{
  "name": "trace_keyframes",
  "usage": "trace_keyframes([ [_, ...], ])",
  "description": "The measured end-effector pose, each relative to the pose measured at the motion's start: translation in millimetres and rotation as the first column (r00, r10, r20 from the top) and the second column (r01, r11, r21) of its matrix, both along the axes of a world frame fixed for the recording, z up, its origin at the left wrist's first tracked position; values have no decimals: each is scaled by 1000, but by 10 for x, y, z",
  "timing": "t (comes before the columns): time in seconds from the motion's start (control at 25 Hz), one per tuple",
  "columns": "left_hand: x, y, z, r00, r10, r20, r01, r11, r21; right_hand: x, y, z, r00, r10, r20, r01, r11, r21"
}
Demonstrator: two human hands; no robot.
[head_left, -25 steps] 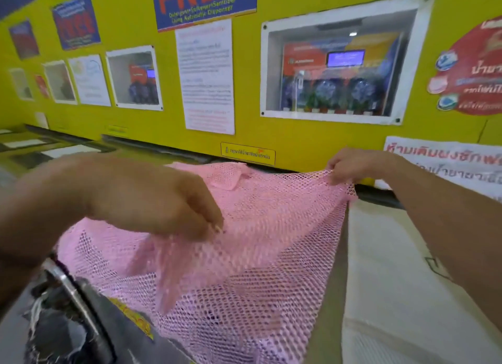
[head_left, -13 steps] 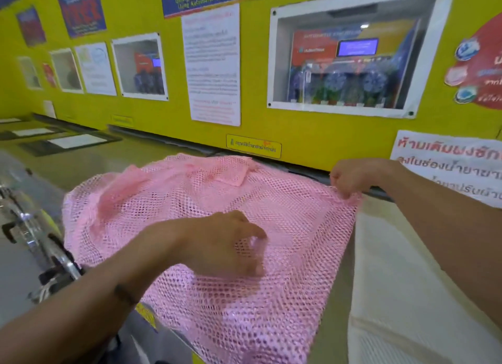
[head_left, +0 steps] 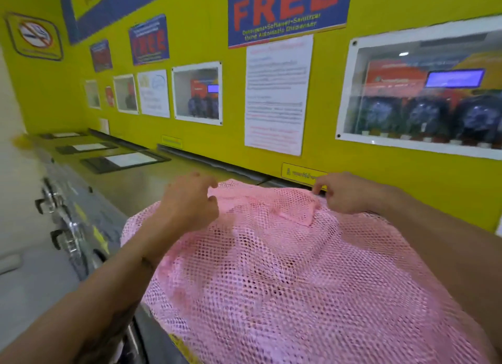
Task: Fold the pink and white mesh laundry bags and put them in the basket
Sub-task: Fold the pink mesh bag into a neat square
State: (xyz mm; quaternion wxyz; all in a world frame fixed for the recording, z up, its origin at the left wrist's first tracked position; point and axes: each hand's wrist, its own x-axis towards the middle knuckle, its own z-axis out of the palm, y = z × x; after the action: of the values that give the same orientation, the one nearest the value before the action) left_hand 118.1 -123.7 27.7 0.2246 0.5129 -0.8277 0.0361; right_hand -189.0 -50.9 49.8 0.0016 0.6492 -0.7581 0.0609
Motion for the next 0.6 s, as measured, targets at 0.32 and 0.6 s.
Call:
trace_keyframes([
  [0.32, 447, -710, -151, 955, -130, -266, 212, 928, 306, 240, -847, -166, 981, -113, -160, 132, 985, 113],
  [0.6, 1319, -925, 368, 977, -189, -103, 214, 882, 420, 347, -1542, 434, 849, -176, 498, 444, 748, -493],
])
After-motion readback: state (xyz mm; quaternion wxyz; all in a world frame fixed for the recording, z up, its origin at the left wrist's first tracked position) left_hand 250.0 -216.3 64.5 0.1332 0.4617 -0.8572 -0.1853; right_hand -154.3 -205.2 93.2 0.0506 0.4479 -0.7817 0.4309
